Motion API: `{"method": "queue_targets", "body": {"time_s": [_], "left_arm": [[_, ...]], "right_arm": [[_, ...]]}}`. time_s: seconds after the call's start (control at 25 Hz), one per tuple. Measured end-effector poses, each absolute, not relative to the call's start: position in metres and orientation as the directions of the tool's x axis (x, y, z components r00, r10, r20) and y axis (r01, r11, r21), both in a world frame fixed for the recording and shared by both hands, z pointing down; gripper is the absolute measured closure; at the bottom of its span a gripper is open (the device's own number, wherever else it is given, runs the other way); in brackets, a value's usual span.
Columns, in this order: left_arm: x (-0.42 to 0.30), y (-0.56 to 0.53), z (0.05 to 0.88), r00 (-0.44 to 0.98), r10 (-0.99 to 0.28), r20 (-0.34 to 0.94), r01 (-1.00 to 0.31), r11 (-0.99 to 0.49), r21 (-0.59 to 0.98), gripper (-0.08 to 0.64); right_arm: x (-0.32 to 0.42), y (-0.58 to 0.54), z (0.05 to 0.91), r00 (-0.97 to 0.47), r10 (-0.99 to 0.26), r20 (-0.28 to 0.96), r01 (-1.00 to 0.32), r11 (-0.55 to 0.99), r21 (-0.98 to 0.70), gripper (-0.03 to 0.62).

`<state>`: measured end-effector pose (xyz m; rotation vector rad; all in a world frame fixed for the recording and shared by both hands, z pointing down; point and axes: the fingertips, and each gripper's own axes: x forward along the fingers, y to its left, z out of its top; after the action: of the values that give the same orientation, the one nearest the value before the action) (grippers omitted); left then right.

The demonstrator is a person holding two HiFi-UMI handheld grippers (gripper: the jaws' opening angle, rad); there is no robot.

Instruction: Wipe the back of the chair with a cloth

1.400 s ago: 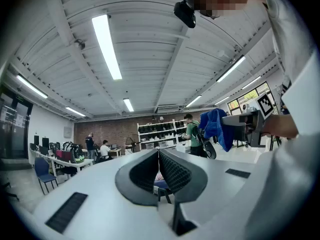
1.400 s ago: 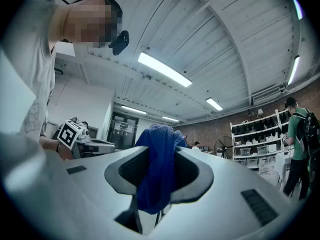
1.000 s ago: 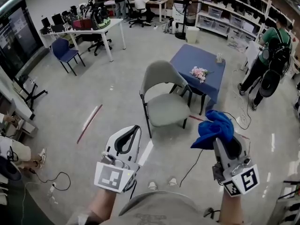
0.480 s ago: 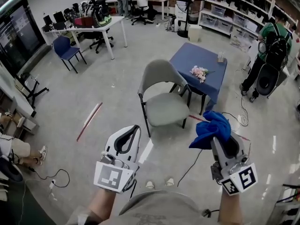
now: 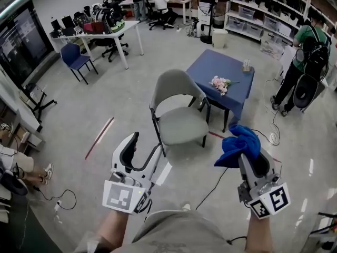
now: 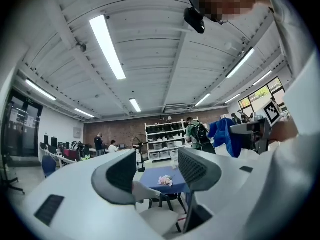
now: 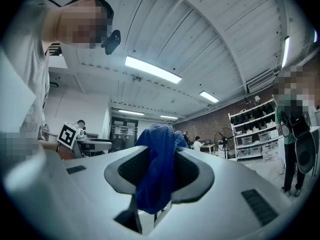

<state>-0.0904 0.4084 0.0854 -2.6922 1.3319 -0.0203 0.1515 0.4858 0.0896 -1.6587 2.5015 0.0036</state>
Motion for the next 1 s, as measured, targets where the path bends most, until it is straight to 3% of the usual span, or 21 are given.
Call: {"method": "queue_targets", "body": {"time_s": [0.44,1.0], "left_arm": [[-0.09,0.385,0.1,0.529,-0.847,-0.046,-0.845,-0.522,-0.111,0.291],[-0.09,0.279,0.145,0.52,-0.853,0.044,-0.846,-0.521,-0.113,0.291]], "right_arm": [[0.167,0.456,0.112,-0.428,-0.898,-0.1,-0.895,0.437,-0.088,0.448],[0.168,0.34,0.145,-0.452,-0.891,-0.037,-0.886,0.453,-0.096,0.448]]}}
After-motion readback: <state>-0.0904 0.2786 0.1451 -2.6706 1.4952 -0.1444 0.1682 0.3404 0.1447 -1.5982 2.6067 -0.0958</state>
